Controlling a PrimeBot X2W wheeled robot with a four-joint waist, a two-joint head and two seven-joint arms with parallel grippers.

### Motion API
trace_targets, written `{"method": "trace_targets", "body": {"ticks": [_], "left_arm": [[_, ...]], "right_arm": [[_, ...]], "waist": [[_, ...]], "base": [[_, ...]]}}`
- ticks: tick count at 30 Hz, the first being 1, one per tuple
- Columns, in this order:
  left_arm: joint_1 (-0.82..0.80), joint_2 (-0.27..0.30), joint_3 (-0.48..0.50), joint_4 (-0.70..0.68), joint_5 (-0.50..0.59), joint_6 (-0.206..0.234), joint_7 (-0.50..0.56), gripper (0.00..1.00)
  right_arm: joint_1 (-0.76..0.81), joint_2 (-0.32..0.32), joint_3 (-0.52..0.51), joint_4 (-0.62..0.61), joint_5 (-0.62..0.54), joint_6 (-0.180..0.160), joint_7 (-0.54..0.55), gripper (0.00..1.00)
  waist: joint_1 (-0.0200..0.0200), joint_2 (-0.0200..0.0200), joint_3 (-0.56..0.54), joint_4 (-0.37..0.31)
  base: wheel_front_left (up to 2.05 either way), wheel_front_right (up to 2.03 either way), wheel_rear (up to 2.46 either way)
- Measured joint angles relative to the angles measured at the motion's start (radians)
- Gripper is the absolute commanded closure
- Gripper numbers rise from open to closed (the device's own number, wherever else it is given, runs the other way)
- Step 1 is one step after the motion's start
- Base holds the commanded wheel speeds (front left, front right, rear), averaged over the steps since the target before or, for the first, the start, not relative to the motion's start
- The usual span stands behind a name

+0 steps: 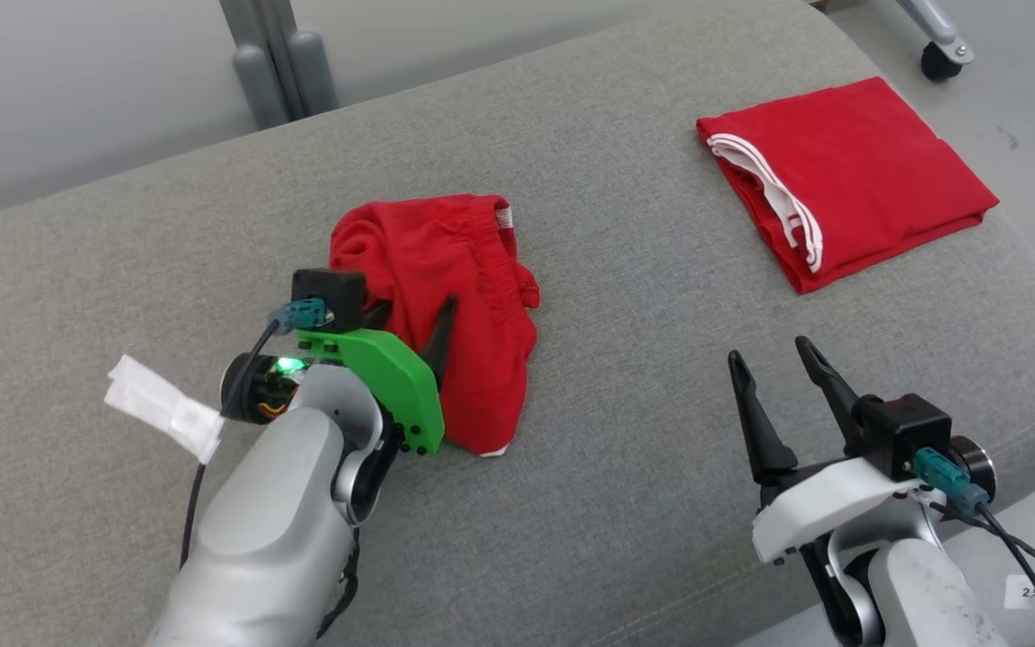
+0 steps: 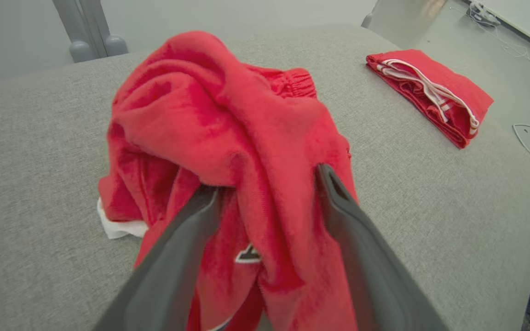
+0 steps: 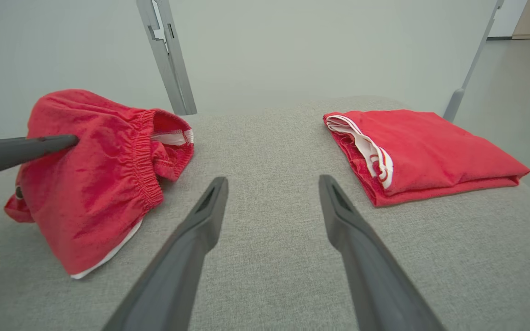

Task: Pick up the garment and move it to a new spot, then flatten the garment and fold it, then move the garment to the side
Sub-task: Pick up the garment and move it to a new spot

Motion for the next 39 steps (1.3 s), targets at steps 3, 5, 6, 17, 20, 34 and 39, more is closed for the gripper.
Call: {"method": "trace_targets", "body": {"ticks": [3, 5, 6, 17, 20, 34, 39], "left_arm": [[0.023, 0.011, 0.019, -0.019, -0.008, -0.016, -0.112, 0.00], [0.054, 0.018, 0.029, -0.044, -0.022, -0.028, -0.185, 0.00], [0.070, 0.022, 0.036, -0.056, -0.031, -0.033, -0.215, 0.00], [0.308, 0.103, 0.178, -0.344, 0.030, 0.004, -0.315, 0.00], [0.396, 0.113, 0.231, -0.425, 0.065, 0.006, -0.316, 0.00], [0.567, 0.110, 0.357, -0.539, 0.135, 0.003, -0.316, 0.00], [0.579, 0.103, 0.380, -0.532, 0.141, -0.009, -0.316, 0.00]], "right_arm": [[0.001, 0.001, -0.018, -0.002, -0.010, 0.000, 0.000, 0.00], [0.004, -0.001, -0.026, -0.004, -0.014, 0.000, 0.002, 0.00], [0.004, -0.002, -0.028, -0.005, -0.015, 0.000, 0.002, 0.00], [0.037, -0.018, -0.053, -0.019, -0.017, 0.000, 0.017, 0.00], [0.047, -0.021, -0.063, -0.021, -0.017, 0.000, 0.020, 0.00], [0.092, -0.016, -0.105, -0.036, -0.019, 0.000, 0.036, 0.00], [0.097, -0.016, -0.113, -0.037, -0.019, 0.000, 0.037, 0.00]], "waist": [[0.0000, 0.0000, 0.008, 0.013], [0.0000, 0.0000, 0.009, 0.029], [0.0000, 0.0000, 0.009, 0.036], [0.0000, 0.0000, -0.041, 0.189], [0.0000, 0.0000, -0.064, 0.240], [0.0000, 0.0000, -0.148, 0.397], [0.0000, 0.0000, -0.152, 0.396]], "base": [[0.00, 0.00, 0.00], [0.00, 0.00, 0.00], [0.00, 0.00, 0.00], [0.00, 0.00, 0.00], [0.00, 0.00, 0.00], [0.00, 0.00, 0.00], [0.00, 0.00, 0.00]]}}
